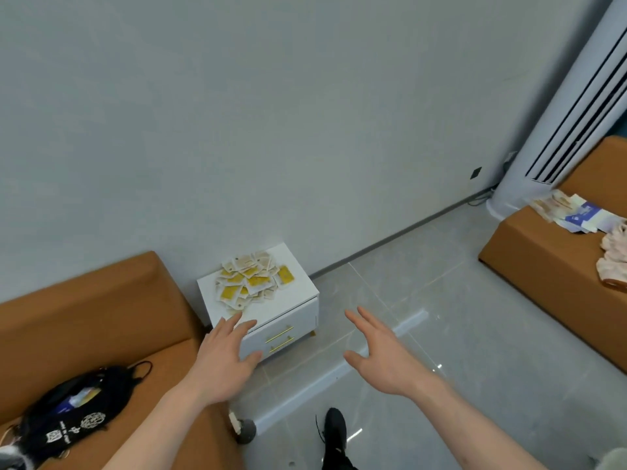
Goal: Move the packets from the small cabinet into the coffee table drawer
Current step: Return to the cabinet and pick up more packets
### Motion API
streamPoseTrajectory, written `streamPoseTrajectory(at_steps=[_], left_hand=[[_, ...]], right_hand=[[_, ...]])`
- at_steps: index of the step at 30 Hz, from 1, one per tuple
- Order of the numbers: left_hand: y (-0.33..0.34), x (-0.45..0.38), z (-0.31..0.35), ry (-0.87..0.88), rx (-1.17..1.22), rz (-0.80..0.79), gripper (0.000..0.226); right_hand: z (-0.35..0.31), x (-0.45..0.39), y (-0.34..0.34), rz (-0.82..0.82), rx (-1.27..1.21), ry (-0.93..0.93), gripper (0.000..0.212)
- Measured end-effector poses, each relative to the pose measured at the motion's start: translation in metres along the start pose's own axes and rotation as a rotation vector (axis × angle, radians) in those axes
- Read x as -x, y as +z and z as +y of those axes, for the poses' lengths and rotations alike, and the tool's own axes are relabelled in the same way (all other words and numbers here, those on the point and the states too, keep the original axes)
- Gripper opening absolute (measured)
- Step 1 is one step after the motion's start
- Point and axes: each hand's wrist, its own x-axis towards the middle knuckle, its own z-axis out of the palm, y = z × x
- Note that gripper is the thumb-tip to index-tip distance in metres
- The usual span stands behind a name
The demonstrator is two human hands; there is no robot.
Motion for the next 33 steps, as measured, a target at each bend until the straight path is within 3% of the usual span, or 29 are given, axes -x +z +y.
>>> streamPoseTrajectory(at_steps=[8,18,30,33], left_hand=[[-0.025,-0.105,-0.024,-0.175,-0.008,0.075,0.066],[-0.045,-0.197,-0.062,-0.28,-0.019,0.044,0.063],[-0.069,-0.384,-0.156,-0.287,-0.036,-0.132,0.064],[-0.053,-0.432,-0.182,-0.375,0.026,-0.199,0.062]], right_hand=[[-0.021,-0.162,-0.045,-0.125,0.197,-0.12,0.077],[-0.047,-0.3,-0.043,-0.214,0.324,-0.123,0.075],[-0.064,-0.454,0.01,-0.21,0.211,0.036,0.067],[-0.06,-0.496,0.037,-0.212,0.186,0.078,0.064]])
